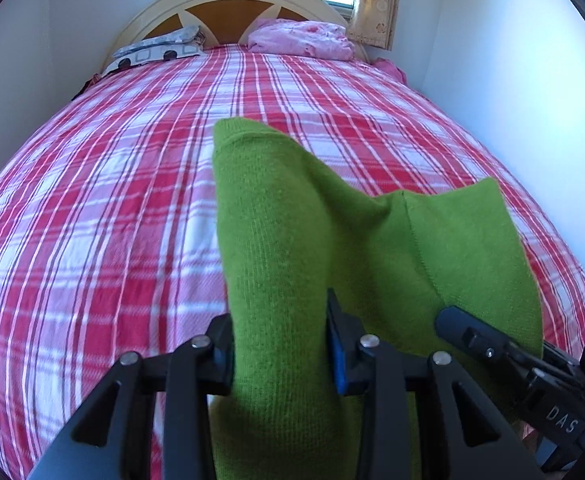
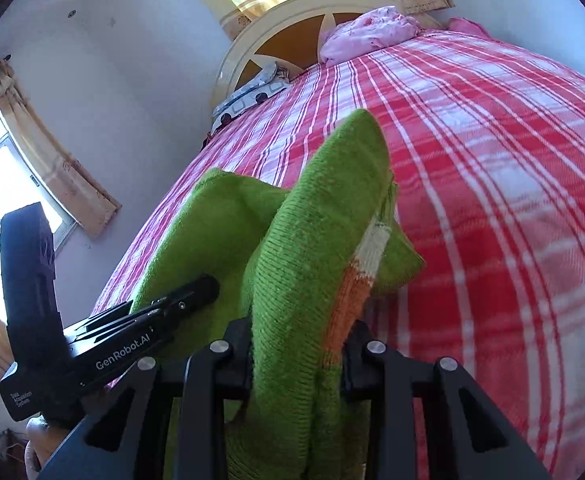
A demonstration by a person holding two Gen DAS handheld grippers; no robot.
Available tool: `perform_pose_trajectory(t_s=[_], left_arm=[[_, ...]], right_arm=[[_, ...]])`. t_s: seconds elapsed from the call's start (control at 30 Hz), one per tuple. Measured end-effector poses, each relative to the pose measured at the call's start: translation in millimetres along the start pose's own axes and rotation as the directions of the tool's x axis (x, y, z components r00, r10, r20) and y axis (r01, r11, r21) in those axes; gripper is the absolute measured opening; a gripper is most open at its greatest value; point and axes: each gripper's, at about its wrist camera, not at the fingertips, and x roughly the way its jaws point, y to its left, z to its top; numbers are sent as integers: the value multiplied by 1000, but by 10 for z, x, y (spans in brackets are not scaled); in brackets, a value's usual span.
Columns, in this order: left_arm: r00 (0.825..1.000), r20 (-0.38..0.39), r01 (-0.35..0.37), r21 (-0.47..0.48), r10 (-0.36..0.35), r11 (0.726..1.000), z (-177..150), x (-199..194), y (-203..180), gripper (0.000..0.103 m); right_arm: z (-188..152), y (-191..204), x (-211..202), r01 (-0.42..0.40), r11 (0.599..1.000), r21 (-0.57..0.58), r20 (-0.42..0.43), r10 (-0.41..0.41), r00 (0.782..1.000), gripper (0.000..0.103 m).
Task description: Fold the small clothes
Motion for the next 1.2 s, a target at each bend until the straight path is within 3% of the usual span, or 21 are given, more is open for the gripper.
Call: perform_pose_trajectory(t_s=[0.27,0.7,1.03,1.13,1.2], left_arm=[[999,-3,-40,-56,40,998,-310,-270,441,36],[993,-1,-115,-189,117,975,-609,-517,1274,36],[976,45,-191,-285,212,939,-621,-608,1999,35],[963,43,-238,-320,266,917,-627,-527,2243,36],[964,36,-235,-359,265,903,-648,-484,2401,36]], right_arm=[[-315,423,-15,-49,998,-40,-28,48,998,31],[-621,1203,400,-148,978,-146,-123,131,984,31],[-619,1718,984,-270,943,-194,-175,237,956,31],[-593,1892,1272,-315,927,-203,-186,279,942,31],[-581,1957,1456,-335,920,-203,-194,297,935,31]])
